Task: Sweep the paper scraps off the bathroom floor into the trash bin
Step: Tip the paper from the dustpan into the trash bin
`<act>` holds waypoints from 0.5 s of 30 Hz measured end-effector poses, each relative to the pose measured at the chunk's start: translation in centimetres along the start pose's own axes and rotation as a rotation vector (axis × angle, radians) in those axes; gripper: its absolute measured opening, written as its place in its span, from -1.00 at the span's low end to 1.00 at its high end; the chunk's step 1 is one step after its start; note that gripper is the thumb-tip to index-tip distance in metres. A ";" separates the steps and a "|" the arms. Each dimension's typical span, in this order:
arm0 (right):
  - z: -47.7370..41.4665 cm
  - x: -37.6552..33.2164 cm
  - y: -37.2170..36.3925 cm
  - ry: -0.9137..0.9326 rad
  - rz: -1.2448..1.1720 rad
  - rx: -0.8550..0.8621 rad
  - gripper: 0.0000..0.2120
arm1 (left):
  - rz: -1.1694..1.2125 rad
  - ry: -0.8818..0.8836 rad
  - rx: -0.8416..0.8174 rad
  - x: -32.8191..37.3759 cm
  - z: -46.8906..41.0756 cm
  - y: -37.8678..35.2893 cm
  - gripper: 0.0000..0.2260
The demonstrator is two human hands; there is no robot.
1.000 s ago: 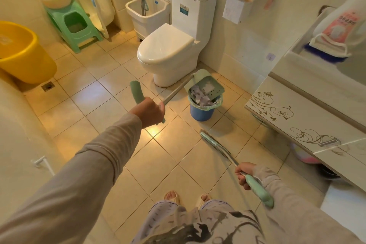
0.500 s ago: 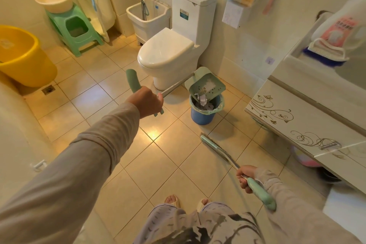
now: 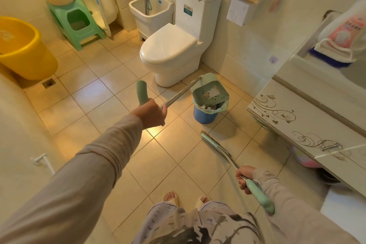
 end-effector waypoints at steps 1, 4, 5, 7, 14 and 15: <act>0.0 0.0 0.0 -0.003 0.000 0.001 -0.63 | 0.006 0.024 0.011 -0.7 0.0 -0.1 -0.52; 0.0 -0.2 0.2 -0.001 0.002 0.010 -0.62 | 0.064 0.102 0.080 -3.0 -0.6 0.4 -0.57; 0.0 -0.2 0.2 -0.001 0.006 0.012 -0.62 | 0.089 0.133 0.065 -3.4 -0.7 0.5 -0.60; 0.1 -0.3 0.1 -0.001 0.010 0.016 -0.61 | 0.213 0.244 -0.022 -4.1 -0.5 0.0 -0.66; 0.0 -0.2 -0.2 -0.009 -0.030 0.016 -0.62 | 0.977 0.824 -0.077 -0.8 3.9 -4.6 -0.81; 0.0 -0.2 -0.3 -0.010 -0.032 0.012 -0.61 | 1.013 0.860 -0.073 -0.3 4.4 -4.8 -0.82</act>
Point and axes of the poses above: each hand's wrist, its own z-axis away from the middle knuckle, its own y-axis out of the back of the hand, x = y × z, the point moved 7 cm from there along -z, towards the middle knuckle, and after that the axes turned 5 degrees about z, right-handed, at the moved point
